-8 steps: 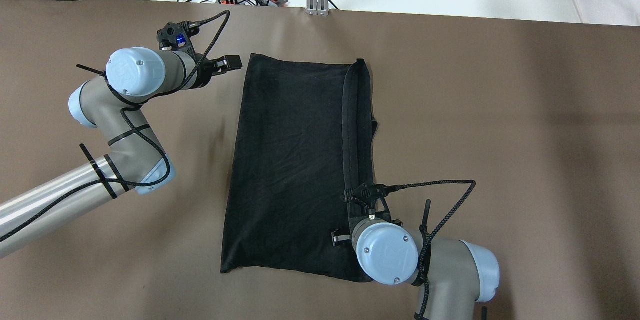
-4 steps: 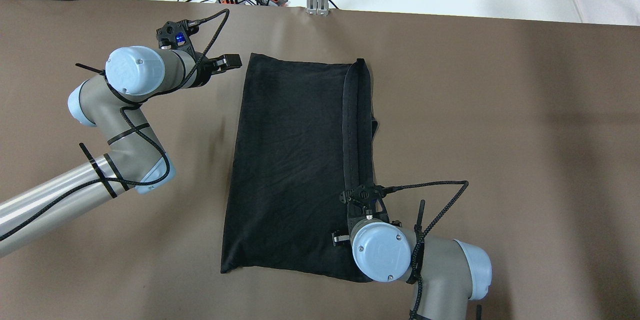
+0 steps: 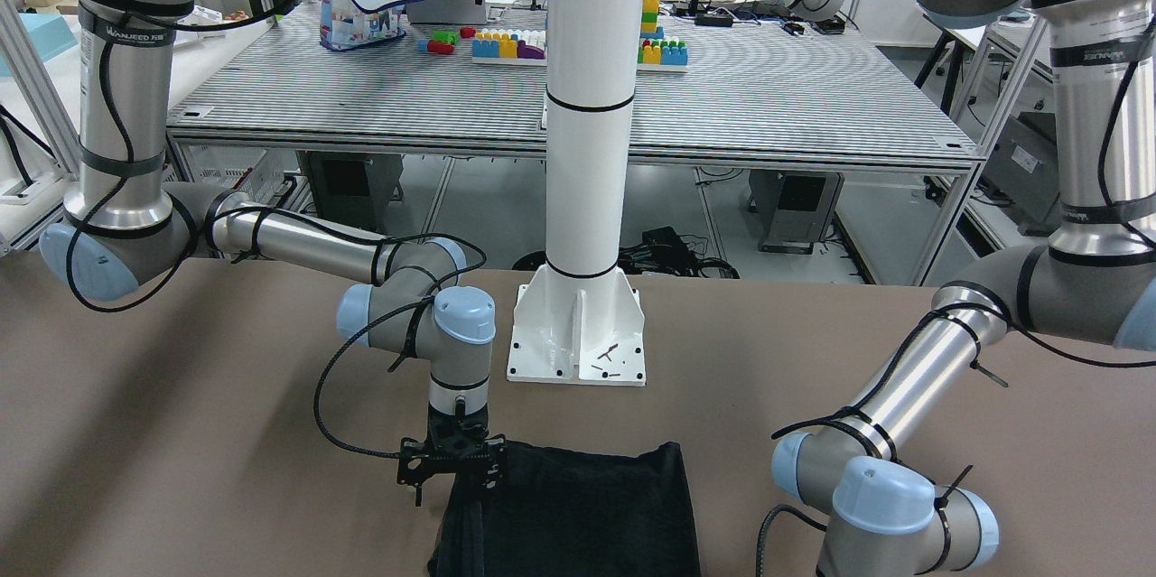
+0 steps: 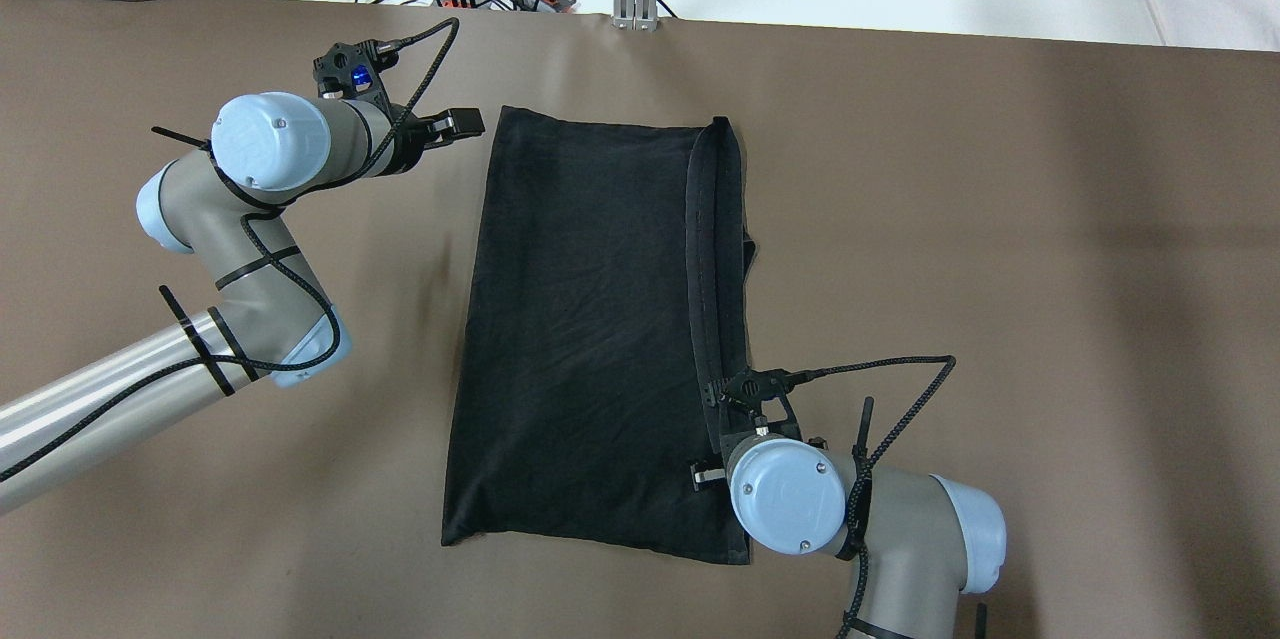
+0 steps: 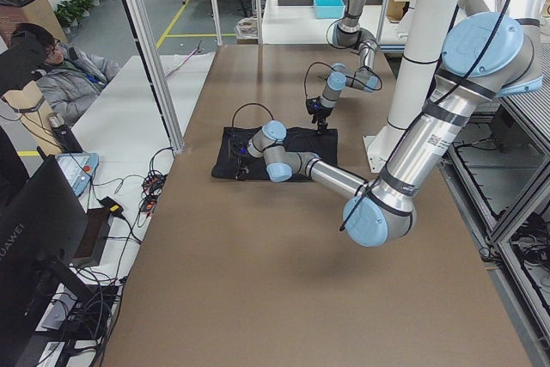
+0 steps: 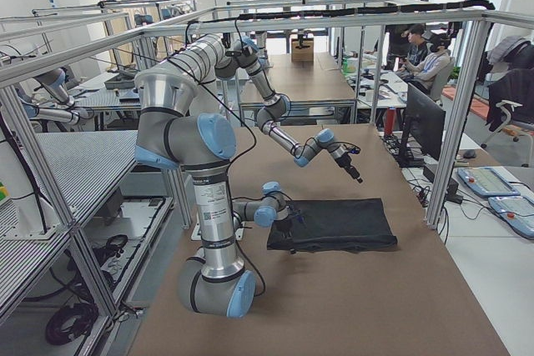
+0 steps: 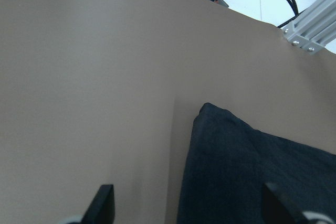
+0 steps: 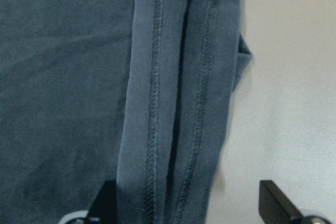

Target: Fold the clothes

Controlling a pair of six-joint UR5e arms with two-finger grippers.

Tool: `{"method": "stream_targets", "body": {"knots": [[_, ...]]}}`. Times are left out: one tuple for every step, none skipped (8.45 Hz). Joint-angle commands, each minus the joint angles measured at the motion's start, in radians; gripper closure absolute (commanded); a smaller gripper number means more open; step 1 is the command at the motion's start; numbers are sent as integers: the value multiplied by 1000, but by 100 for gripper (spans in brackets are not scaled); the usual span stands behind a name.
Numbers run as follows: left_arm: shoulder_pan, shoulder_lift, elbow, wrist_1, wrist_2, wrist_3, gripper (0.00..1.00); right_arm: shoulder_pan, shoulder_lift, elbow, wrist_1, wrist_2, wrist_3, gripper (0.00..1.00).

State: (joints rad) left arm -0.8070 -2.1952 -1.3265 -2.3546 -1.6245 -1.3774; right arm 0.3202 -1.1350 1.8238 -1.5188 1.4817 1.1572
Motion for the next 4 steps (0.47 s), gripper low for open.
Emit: {"method": "stream_targets", "body": {"knots": [[2, -3, 0, 0, 2, -3, 0, 40, -23, 12, 3, 5, -90, 6], [2, -1, -7, 0, 3, -5, 0, 65, -61, 43, 5, 6, -138, 6], [2, -1, -13, 2, 5, -6, 0, 74, -104, 58, 23, 6, -145, 6], [2, 0, -19, 2, 5, -9, 0, 76, -126, 58, 69, 6, -143, 6]]}}
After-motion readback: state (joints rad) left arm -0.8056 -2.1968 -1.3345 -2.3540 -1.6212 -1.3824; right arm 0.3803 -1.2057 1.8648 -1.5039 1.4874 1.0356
